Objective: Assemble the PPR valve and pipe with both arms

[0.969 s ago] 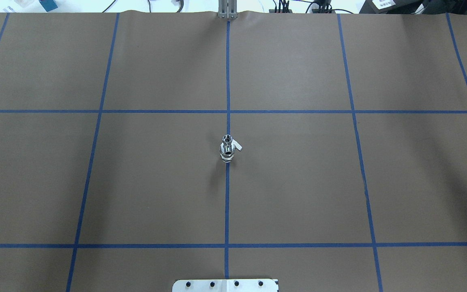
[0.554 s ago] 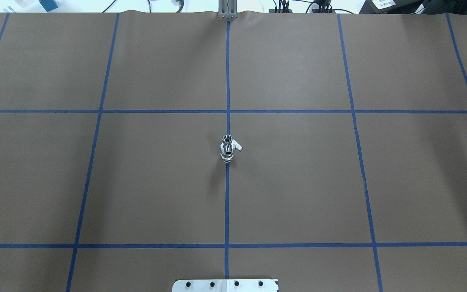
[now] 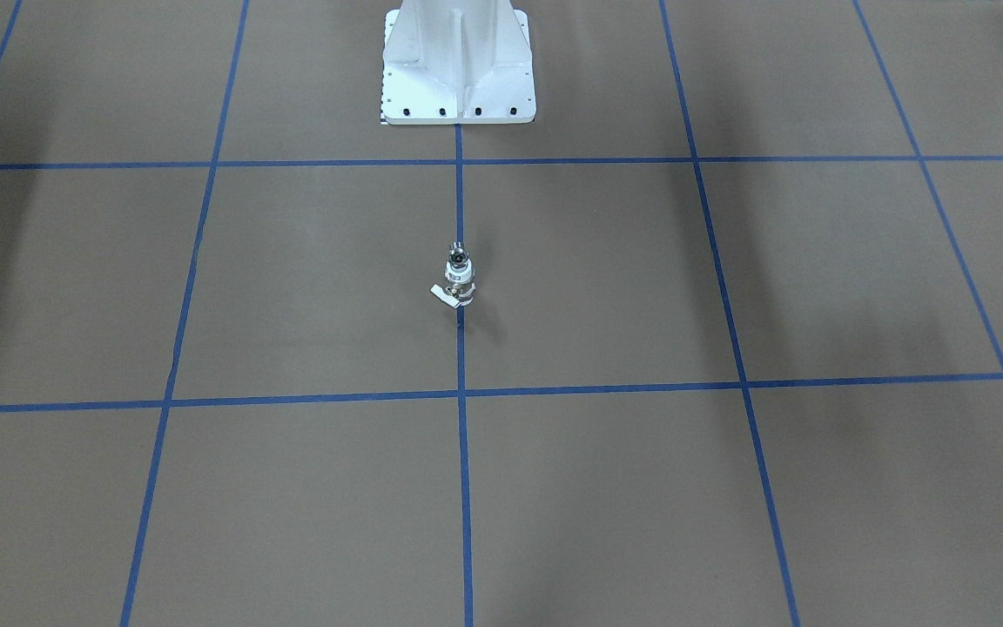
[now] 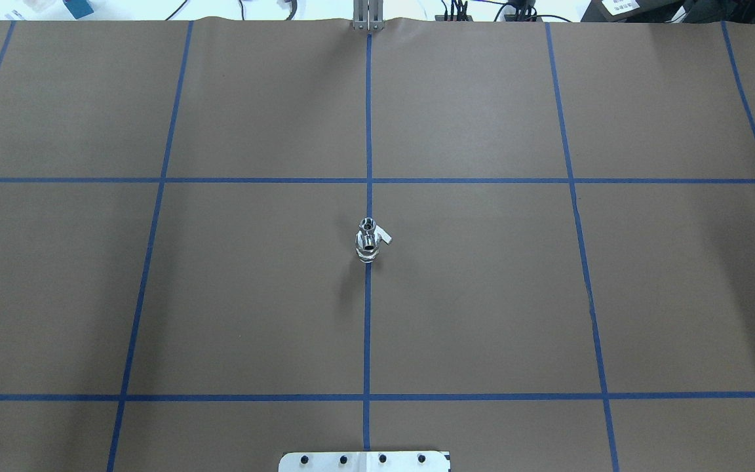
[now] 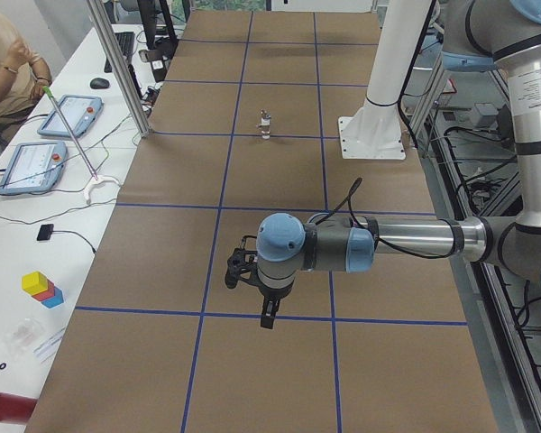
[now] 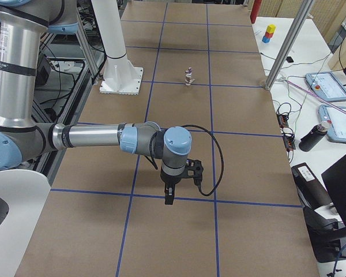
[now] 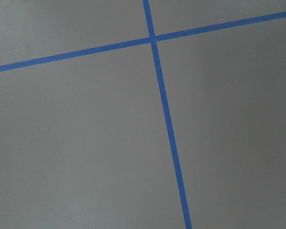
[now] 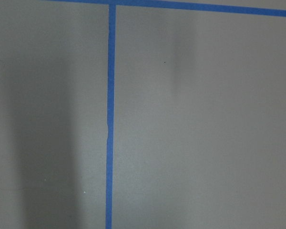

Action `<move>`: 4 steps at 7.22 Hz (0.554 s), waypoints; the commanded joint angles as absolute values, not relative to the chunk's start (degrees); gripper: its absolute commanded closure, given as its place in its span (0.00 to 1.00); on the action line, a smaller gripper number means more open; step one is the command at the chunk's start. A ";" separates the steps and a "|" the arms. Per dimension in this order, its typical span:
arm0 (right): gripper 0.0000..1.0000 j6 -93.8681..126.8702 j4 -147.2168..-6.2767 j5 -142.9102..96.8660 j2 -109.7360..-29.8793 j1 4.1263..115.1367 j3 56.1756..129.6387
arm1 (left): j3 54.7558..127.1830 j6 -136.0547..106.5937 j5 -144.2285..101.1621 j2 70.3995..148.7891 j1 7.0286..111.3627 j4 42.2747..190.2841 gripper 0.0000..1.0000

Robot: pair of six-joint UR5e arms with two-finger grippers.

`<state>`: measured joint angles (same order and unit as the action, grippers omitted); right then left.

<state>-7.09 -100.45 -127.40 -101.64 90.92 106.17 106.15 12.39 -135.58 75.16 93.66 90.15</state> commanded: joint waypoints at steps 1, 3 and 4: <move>0.00 -6.86 -99.23 -127.70 -101.78 90.97 106.17 | 106.26 12.39 -135.70 74.88 93.69 90.26 0.00; 0.00 -6.86 -99.14 -127.79 -101.69 90.97 106.08 | 106.70 12.39 -135.62 74.53 93.69 90.09 0.00; 0.00 -6.86 -99.14 -127.79 -101.69 90.97 106.08 | 106.70 12.39 -135.62 74.44 93.69 90.09 0.00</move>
